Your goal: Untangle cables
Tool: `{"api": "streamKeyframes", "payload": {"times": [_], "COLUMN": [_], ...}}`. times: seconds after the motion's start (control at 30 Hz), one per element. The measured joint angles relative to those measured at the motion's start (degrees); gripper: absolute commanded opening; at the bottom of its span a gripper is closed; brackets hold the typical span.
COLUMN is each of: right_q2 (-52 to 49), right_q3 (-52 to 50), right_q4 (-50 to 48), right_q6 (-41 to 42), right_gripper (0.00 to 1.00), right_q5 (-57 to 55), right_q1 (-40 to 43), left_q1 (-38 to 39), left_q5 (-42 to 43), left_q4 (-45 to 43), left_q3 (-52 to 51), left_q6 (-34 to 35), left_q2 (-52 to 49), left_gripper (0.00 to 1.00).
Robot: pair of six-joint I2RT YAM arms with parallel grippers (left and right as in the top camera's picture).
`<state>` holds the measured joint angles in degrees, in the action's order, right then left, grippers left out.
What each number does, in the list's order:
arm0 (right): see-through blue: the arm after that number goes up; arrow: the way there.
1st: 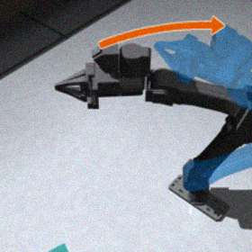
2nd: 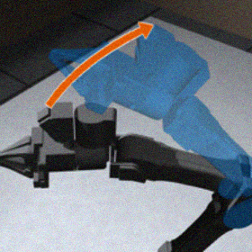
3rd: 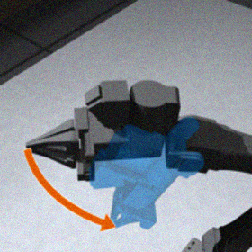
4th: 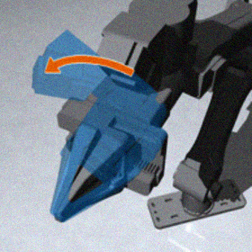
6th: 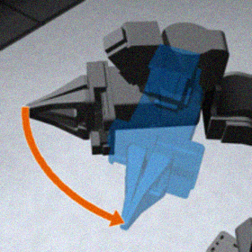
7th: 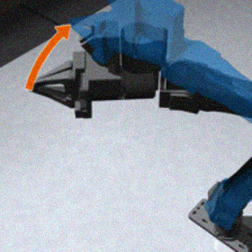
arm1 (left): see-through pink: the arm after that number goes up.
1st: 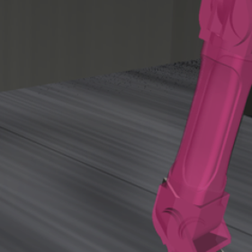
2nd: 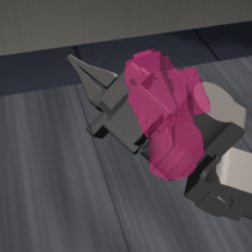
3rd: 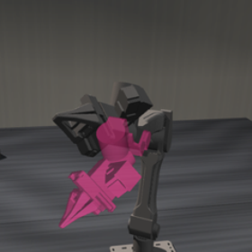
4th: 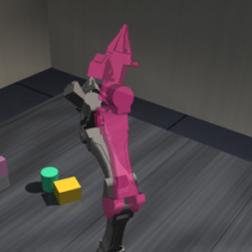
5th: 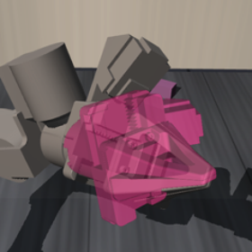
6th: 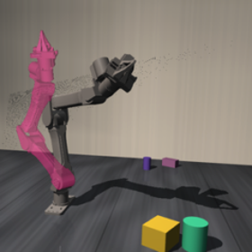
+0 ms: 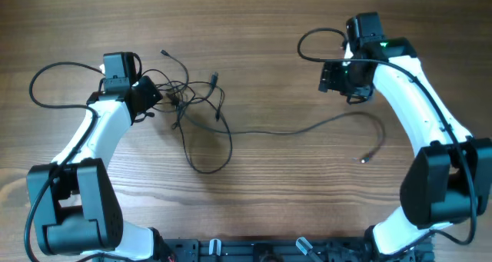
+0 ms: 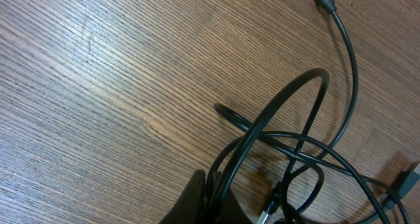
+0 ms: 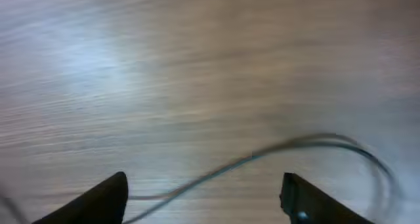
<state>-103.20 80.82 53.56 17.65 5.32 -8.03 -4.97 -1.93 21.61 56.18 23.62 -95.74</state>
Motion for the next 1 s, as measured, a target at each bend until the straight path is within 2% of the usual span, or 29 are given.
{"api": "streamKeyframes", "payload": {"times": [0.13, 0.2, 0.3, 0.33, 0.37, 0.53, 0.67, 0.8, 0.87, 0.93, 1.0], "right_q2": [-2.19, -2.95, -3.67, -3.87, -3.93, -4.44, -4.5, -5.62, -8.63, -12.26, -14.16], "right_q3": [-0.09, -0.98, -5.97, -7.3, -8.74, -10.08, -10.08, -10.08, -10.08, -10.08, -10.12], "right_q4": [-3.89, -9.62, -22.47, -25.11, -29.46, -46.56, -48.92, -53.31, -55.19, -56.24, -56.61], "right_q6": [-4.24, -3.56, 0.72, 1.01, 0.76, 1.22, -0.79, -8.07, -9.75, -10.05, -9.2], "right_gripper": [0.78, 0.74, 0.64, 0.66, 0.72, 0.7, 0.67, 0.67, 0.54, 0.24, 0.04], "right_q5": [16.39, 25.46, 31.21, 32.0, 32.54, 30.38, 21.29, 17.42, 16.7, 16.13, 15.78], "right_q1": [0.0, -0.76, -5.9, -8.11, -11.23, -24.76, -32.15, -36.41, -37.22, -37.27, -37.27], "left_q1": [0.0, 0.0, 0.0, 0.0, 0.0, 0.0, 0.0, 0.0, 0.0, 0.0, 0.0], "left_q5": [0.0, 0.0, 0.15, 0.15, 0.15, 0.81, 1.27, 1.44, 1.44, 1.44, 1.64], "left_q4": [-0.02, -0.02, -0.11, -0.22, -0.22, -0.66, -0.85, -0.96, -1.07, -1.05, -1.07], "left_q3": [0.0, 0.0, 0.0, 0.0, 0.0, 0.0, 0.0, 0.0, 0.0, 0.0, 0.0], "left_q6": [-0.02, -0.02, -0.15, -0.2, -0.2, -0.22, -0.22, -0.22, -0.22, -0.22, -0.22], "left_q2": [0.0, 0.0, -0.02, -0.02, -0.04, -0.04, -0.07, -0.07, -0.07, -0.07, -0.07], "left_gripper": [0.04, 0.04, 0.04, 0.04, 0.04, 0.04, 0.04, 0.04, 0.04, 0.04, 0.04]}}
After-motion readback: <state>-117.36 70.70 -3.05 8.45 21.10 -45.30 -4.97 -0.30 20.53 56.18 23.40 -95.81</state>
